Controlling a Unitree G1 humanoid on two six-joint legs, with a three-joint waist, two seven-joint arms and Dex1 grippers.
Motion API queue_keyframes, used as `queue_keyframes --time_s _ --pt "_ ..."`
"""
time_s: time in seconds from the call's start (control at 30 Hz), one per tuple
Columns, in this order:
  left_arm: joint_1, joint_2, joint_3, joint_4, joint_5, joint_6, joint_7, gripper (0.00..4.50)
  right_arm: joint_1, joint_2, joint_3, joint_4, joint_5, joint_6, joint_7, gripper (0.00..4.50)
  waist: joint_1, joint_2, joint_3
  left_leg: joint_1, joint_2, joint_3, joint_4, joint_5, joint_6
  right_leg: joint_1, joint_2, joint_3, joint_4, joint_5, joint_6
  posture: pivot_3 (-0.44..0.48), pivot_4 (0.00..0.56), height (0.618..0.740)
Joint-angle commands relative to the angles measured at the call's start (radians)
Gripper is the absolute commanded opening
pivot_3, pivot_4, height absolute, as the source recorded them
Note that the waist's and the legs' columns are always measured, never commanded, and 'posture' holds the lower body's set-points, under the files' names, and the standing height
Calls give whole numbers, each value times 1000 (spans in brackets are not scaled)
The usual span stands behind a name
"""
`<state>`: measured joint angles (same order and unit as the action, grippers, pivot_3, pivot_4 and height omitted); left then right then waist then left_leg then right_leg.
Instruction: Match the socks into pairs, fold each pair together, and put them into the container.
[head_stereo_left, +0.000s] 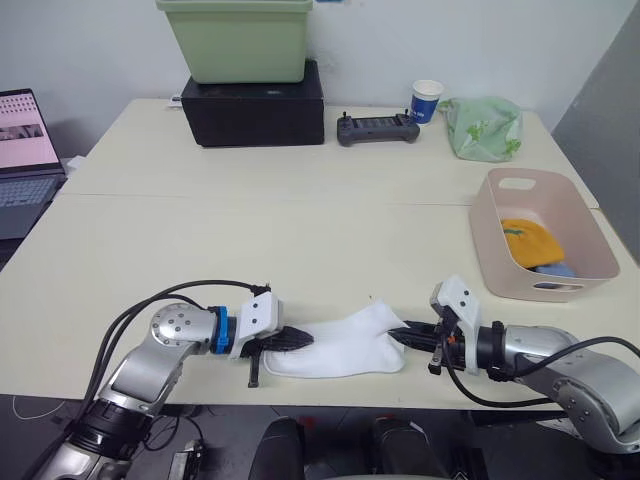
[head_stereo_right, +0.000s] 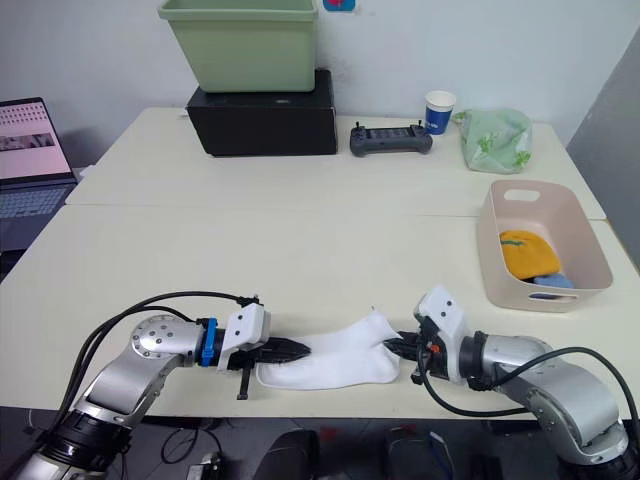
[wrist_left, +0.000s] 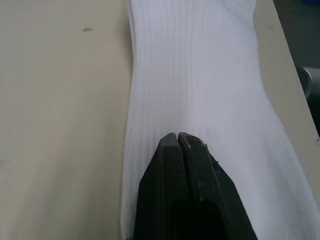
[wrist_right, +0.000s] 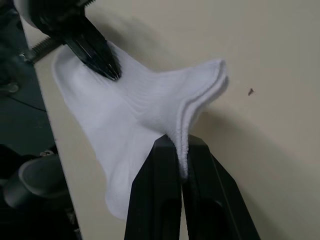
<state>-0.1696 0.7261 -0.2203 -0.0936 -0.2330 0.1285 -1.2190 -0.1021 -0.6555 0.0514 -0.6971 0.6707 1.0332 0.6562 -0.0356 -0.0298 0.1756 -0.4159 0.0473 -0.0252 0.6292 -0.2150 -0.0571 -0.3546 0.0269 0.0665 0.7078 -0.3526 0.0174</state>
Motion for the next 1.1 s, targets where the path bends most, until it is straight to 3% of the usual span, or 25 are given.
queue_keyframes --time_s 0.03,0.27,0.4,0.6,0.83,0.93,0.97,1.1 --pt "-4 -1 -15 18 15 -15 -12 0 -70 13 -18 -45 114 79 -1 19 0 0 0 0 0 0 0 0 0 0 0 0 0 0 0 0 150 735" --pt "14 14 6 36 22 -64 -9 0 -206 142 43 44 217 238 -98 19 1 0 0 0 0 0 0 0 0 0 0 0 0 0 0 0 150 735" --pt "76 77 105 -42 -47 -59 -23 0 -265 256 99 103 231 290 -145 19 -13 0 0 0 1 -1 -1 0 0 -2 0 1 1 0 0 0 150 735" --pt "200 164 280 -195 -197 82 -5 0 -339 351 232 205 163 259 -168 19 -22 1 2 -1 1 -1 -1 0 0 -5 0 2 4 0 -1 0 150 735" --pt "279 167 300 -141 -137 10 -4 0 -373 440 368 345 32 165 -186 19 -21 1 3 -1 0 0 -1 0 0 -6 -2 3 4 0 -1 0 150 735" --pt "295 168 319 -82 -123 -28 -4 0 -367 484 366 357 9 134 -195 19 -22 1 3 -3 1 1 -1 0 0 -10 -2 3 6 -1 -1 0 150 735" --pt "295 168 337 -50 -127 -35 1 0 -365 495 347 337 23 135 -192 572 -22 1 3 -5 1 1 -1 0 0 -12 -2 3 7 -1 -2 0 150 735" --pt "293 177 391 34 -132 -58 10 0 -367 495 290 280 73 177 -183 1813 -21 1 2 -10 1 0 -1 0 0 -17 -2 2 8 0 -4 0 150 735"
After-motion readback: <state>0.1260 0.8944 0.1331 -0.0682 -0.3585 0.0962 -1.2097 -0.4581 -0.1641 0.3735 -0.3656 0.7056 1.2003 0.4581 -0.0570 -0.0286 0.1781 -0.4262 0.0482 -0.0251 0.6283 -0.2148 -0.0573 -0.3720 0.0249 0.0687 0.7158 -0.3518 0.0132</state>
